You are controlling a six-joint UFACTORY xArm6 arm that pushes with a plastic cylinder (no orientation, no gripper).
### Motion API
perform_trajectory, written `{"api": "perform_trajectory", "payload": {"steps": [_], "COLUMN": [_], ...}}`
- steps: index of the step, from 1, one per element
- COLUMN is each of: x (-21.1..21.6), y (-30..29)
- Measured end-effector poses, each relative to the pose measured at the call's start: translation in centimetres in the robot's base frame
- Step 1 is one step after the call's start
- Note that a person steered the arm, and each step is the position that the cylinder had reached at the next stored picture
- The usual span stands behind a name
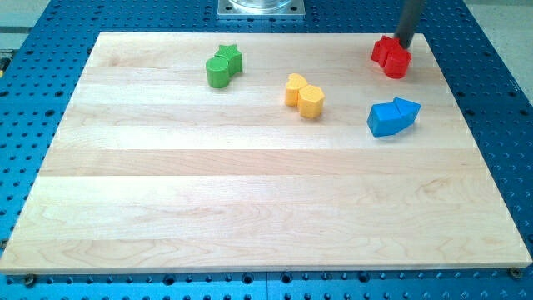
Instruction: Push the blue blocks slightly up
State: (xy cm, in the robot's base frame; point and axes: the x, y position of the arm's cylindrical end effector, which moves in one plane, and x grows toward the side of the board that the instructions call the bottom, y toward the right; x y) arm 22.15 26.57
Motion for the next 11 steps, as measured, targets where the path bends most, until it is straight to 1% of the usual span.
{"api": "perform_trajectory", "payload": {"steps": [1,2,3,4,6,7,8,9,10,11], "x": [2.0,5.9,11.3,13.9,20.7,21.7,22.0,20.5,20.6,22.3], "y": [2.4,3.0,2.6,0.7,-2.1,-4.8,-6.2,-6.2,-6.2,-6.2]}}
